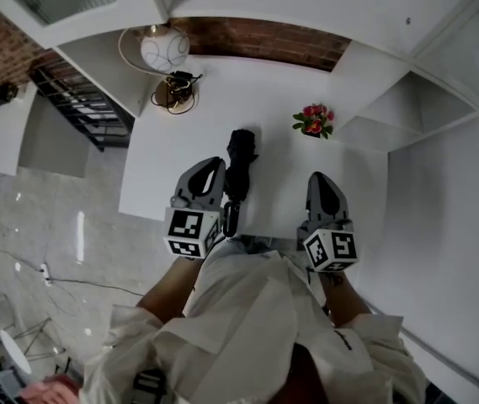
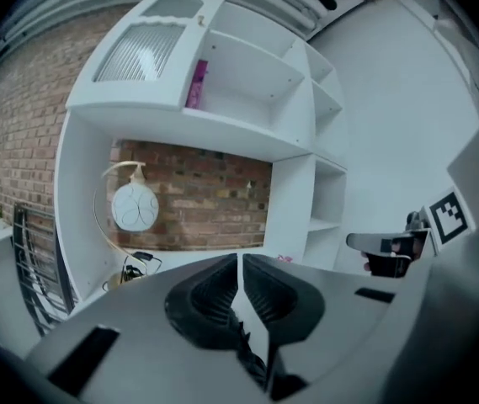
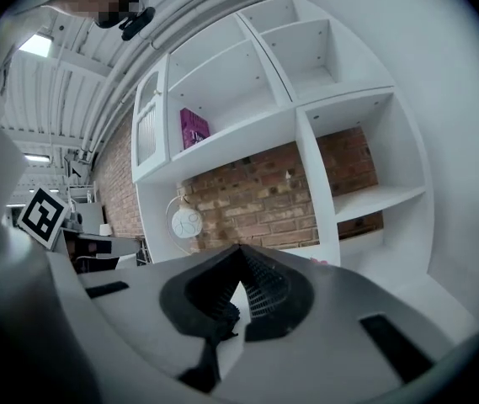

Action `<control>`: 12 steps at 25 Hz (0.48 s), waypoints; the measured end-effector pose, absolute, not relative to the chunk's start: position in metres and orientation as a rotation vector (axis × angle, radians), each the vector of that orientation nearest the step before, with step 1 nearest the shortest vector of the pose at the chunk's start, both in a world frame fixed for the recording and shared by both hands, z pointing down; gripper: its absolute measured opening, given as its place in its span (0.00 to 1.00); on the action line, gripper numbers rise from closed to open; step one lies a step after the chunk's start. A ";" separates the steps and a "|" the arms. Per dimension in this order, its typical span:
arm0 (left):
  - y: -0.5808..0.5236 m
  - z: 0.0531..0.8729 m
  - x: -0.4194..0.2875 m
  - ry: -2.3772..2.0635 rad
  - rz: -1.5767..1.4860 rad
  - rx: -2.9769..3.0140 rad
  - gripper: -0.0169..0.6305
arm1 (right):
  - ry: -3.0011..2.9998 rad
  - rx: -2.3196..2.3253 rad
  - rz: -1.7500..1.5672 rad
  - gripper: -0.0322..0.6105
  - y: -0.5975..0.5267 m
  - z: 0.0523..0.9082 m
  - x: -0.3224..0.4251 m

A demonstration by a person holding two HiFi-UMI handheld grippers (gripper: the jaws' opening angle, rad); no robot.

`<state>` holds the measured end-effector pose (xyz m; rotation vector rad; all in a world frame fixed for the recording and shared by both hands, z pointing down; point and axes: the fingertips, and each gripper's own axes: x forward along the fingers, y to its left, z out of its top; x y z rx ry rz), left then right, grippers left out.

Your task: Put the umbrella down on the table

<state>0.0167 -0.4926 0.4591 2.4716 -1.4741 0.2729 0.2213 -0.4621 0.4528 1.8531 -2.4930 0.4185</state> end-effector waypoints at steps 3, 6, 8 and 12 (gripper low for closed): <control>-0.496 0.431 0.002 -1.556 0.222 2.520 0.09 | -2.512 1.885 0.390 0.08 -0.462 0.432 0.228; -0.495 0.399 -0.004 -1.592 0.165 2.602 0.09 | -2.523 1.916 0.348 0.08 -0.462 0.414 0.235; -0.496 0.377 -0.007 -1.612 0.087 2.629 0.09 | -2.529 1.938 0.310 0.08 -0.461 0.403 0.242; -0.498 0.349 -0.014 -1.647 -0.018 2.656 0.09 | -2.526 1.964 0.200 0.08 -0.460 0.380 0.250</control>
